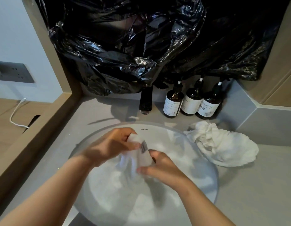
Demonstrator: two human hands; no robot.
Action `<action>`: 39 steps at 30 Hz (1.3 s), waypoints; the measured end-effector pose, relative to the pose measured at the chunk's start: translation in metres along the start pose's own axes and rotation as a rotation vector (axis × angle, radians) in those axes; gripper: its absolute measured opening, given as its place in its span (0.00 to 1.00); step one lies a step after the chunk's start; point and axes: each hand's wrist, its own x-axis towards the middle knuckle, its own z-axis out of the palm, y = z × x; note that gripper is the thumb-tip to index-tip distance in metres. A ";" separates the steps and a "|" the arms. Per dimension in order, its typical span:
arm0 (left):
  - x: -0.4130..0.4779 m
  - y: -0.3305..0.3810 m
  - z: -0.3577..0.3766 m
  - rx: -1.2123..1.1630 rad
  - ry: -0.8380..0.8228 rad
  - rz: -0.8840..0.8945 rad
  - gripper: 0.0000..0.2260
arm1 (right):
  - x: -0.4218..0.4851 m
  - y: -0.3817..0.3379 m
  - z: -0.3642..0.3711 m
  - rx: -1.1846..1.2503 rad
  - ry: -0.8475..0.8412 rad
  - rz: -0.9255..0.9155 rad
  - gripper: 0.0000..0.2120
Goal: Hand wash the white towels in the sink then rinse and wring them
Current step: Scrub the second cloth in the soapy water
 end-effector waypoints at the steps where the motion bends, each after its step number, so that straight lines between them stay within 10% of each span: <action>1: 0.000 0.001 0.000 -0.067 0.024 -0.026 0.20 | 0.001 0.007 0.002 -0.055 0.004 0.050 0.09; 5: 0.002 -0.012 -0.013 -0.113 0.152 -0.038 0.14 | 0.002 0.032 -0.004 -0.202 0.137 0.126 0.04; 7: 0.002 -0.024 -0.020 0.285 0.265 -0.018 0.14 | 0.001 0.032 -0.013 -0.163 0.204 0.089 0.06; 10: 0.004 -0.047 -0.008 0.593 -0.026 0.015 0.30 | -0.001 0.015 -0.020 -0.070 0.071 0.044 0.05; 15: 0.002 -0.055 0.018 0.840 -0.261 -0.148 0.11 | 0.004 0.008 -0.022 -0.195 0.037 -0.075 0.05; 22: -0.002 -0.046 -0.005 0.142 -0.111 0.066 0.14 | 0.009 0.039 -0.035 -0.650 -0.099 0.048 0.07; 26: 0.002 -0.037 -0.001 -0.192 0.038 -0.126 0.22 | 0.004 0.049 -0.040 -0.006 0.103 0.139 0.10; 34: -0.008 0.006 -0.024 0.398 -0.053 -0.049 0.16 | -0.003 -0.004 -0.056 0.295 0.278 -0.044 0.05; 39: -0.015 0.043 -0.021 -0.082 0.039 -0.037 0.06 | -0.016 -0.053 -0.073 0.229 0.360 -0.198 0.07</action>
